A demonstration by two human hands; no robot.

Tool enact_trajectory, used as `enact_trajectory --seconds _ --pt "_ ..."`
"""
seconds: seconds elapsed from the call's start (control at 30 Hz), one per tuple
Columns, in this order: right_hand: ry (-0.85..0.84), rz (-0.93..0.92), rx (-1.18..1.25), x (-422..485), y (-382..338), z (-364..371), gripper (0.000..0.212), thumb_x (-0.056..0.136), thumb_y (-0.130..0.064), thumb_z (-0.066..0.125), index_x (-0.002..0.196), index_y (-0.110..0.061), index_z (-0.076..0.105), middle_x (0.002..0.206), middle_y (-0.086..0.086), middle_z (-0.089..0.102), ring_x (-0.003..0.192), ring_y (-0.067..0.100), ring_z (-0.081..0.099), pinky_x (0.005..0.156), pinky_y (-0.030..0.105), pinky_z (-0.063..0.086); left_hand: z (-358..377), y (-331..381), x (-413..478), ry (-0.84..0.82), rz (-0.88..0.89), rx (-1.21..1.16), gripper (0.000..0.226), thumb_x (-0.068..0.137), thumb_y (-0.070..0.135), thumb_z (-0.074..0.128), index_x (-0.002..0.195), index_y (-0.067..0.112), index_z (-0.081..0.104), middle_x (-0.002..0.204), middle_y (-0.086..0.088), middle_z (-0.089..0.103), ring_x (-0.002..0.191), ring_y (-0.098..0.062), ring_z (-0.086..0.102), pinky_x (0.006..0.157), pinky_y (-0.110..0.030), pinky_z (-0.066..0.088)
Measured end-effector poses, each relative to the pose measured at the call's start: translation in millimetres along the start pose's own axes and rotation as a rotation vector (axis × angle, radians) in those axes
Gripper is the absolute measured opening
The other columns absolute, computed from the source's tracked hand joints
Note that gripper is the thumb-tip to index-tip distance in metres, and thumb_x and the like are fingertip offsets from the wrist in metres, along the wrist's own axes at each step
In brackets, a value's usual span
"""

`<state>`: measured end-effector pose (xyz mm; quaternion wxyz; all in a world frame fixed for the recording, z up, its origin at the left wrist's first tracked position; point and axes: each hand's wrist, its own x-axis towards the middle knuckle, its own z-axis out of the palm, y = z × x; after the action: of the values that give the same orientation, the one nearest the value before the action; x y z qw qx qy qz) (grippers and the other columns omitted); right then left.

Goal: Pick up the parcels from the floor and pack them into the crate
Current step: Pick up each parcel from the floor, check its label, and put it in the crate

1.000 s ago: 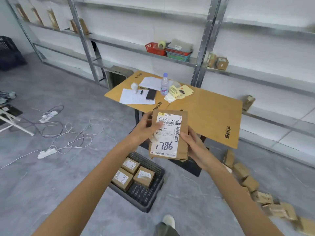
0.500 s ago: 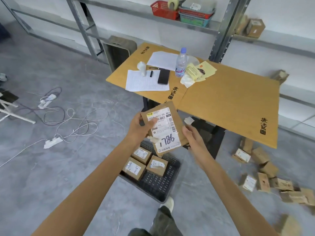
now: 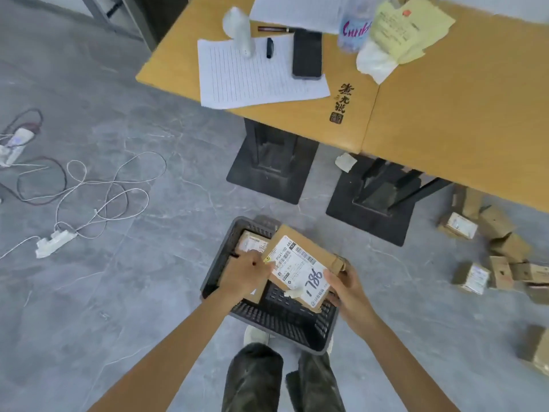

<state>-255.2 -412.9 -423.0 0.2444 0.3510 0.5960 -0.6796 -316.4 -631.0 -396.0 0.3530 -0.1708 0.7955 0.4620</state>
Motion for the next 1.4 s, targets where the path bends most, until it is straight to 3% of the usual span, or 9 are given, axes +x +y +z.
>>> enact_trajectory --seconds 0.13,0.27,0.4,0.53,0.77,0.97,1.17,1.3,1.4 --pt "0.104 0.14 -0.167 96 86 8 0.085 0.062 -0.049 0.083 0.132 -0.027 0.04 0.125 0.004 0.057 0.111 0.023 0.059 0.094 0.042 0.05 27 -90 96 -0.098 0.05 0.312 0.027 0.096 0.027 0.046 0.12 0.014 0.05 0.12 -0.005 0.059 0.103 -0.017 0.058 0.086 -0.027 0.046" --pt "0.181 0.207 -0.32 176 171 9 0.045 0.083 -0.023 0.073 0.116 -0.027 0.043 0.11 -0.001 0.054 0.101 0.017 0.053 0.072 0.022 0.044 56 -169 166 -0.101 0.057 0.475 0.045 0.098 0.018 0.04 0.142 0.021 0.028 0.123 -0.008 0.055 0.077 -0.018 0.06 0.058 -0.023 0.045" --pt "0.19 0.236 -0.338 245 252 8 0.041 0.083 -0.02 0.072 0.116 -0.021 0.048 0.112 0.0 0.058 0.096 0.015 0.059 0.064 0.017 0.045 86 -235 218 -0.115 0.047 0.508 0.048 0.098 0.018 0.04 0.144 0.021 0.027 0.132 -0.005 0.054 0.112 -0.021 0.057 0.09 -0.038 0.049" --pt "0.19 0.316 -0.211 292 317 10 0.052 0.085 -0.017 0.069 0.129 -0.02 0.042 0.124 0.009 0.059 0.09 0.017 0.065 0.05 0.021 0.052 107 -281 250 -0.123 0.037 0.492 0.044 0.098 0.016 0.038 0.141 0.02 0.033 0.127 -0.006 0.057 0.114 -0.021 0.056 0.095 -0.042 0.047" --pt "0.237 0.386 -0.076 357 378 21 0.04 0.098 -0.03 0.048 0.136 -0.019 0.044 0.13 0.012 0.059 0.11 0.028 0.06 0.096 0.051 0.049 132 -321 262 -0.171 0.116 0.478 0.031 0.097 0.015 0.038 0.127 0.023 0.044 0.118 0.0 0.06 0.1 -0.017 0.06 0.087 -0.04 0.051" --pt "0.294 0.323 -0.523 368 368 25 0.043 0.103 -0.017 0.032 0.144 -0.007 0.028 0.133 0.019 0.051 0.12 0.036 0.051 0.096 0.035 0.041 147 -321 269 -0.211 0.168 0.601 0.034 0.097 0.016 0.039 0.13 0.022 0.044 0.117 0.003 0.059 0.101 -0.013 0.055 0.085 -0.033 0.049" --pt "0.224 0.415 -0.653 367 345 14 0.057 0.102 -0.036 0.033 0.143 0.002 0.021 0.138 0.026 0.044 0.119 0.039 0.052 0.074 0.031 0.045 148 -304 263 -0.205 0.144 0.629 0.03 0.097 0.016 0.038 0.126 0.019 0.047 0.118 0.0 0.06 0.106 -0.016 0.056 0.088 -0.038 0.05" --pt "0.206 0.316 -0.733 329 305 8 0.055 0.102 -0.035 0.035 0.143 0.001 0.027 0.143 0.023 0.04 0.129 0.036 0.044 0.096 0.035 0.04 132 -273 242 -0.192 0.141 0.643 0.026 0.097 0.015 0.039 0.12 0.02 0.05 0.113 0.001 0.062 0.1 -0.014 0.057 0.085 -0.037 0.051" --pt "0.184 0.181 -0.733 290 261 7 0.042 0.101 -0.026 0.039 0.137 -0.004 0.041 0.134 0.018 0.052 0.122 0.031 0.05 0.092 0.033 0.041 114 -231 218 -0.157 0.173 0.644 0.03 0.097 0.016 0.039 0.124 0.02 0.05 0.117 0.002 0.06 0.102 -0.013 0.057 0.085 -0.035 0.05"
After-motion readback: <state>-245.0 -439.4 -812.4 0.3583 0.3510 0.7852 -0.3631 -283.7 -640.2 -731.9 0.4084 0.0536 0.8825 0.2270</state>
